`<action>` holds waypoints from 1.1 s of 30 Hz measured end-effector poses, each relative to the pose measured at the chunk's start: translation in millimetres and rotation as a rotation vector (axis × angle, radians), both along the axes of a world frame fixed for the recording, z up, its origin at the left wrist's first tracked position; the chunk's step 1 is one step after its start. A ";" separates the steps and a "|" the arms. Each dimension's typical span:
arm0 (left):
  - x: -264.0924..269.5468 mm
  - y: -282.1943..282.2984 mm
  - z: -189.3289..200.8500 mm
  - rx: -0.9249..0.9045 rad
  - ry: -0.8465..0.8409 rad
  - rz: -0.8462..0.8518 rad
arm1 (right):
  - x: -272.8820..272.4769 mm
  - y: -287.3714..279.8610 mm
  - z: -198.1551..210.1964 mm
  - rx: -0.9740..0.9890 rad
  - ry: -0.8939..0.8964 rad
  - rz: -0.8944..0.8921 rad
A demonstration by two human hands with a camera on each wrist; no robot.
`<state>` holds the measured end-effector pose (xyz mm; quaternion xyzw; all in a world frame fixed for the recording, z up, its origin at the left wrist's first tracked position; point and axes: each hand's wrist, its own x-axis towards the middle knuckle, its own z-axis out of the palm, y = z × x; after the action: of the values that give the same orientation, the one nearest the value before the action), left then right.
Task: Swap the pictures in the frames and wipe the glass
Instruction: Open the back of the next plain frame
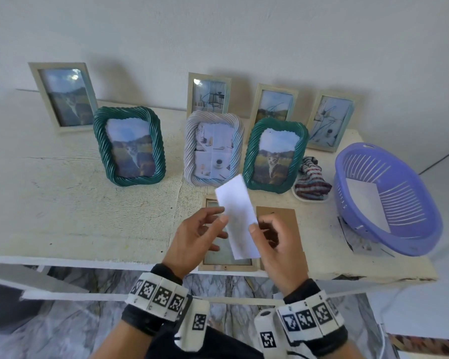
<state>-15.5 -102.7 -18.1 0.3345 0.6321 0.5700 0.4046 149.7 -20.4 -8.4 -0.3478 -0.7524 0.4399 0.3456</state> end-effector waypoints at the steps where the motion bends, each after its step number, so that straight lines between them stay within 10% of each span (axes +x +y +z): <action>1: 3.9 0.7 7.4 0.004 -0.089 -0.022 | -2.8 -3.9 1.7 0.018 -0.006 0.047; 11: -1.5 -10.5 6.8 0.034 -0.117 0.073 | -3.1 -6.8 -5.8 0.112 -0.098 0.000; 17: -8.9 -15.9 5.8 0.025 -0.217 0.055 | 4.4 1.2 -7.0 -0.531 -0.057 -0.029; 21: -14.0 -15.5 0.1 0.010 -0.227 0.011 | 17.2 -3.8 -9.1 -0.609 0.007 -0.019; 33: 10.6 28.5 1.8 -0.008 0.231 -0.175 | 134.6 26.7 -28.1 -0.281 -0.175 -0.389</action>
<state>-4.9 -74.1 -16.3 0.4500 0.6454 0.4875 0.3785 284.3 6.3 -36.5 -0.5671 -0.6300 0.4337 0.3057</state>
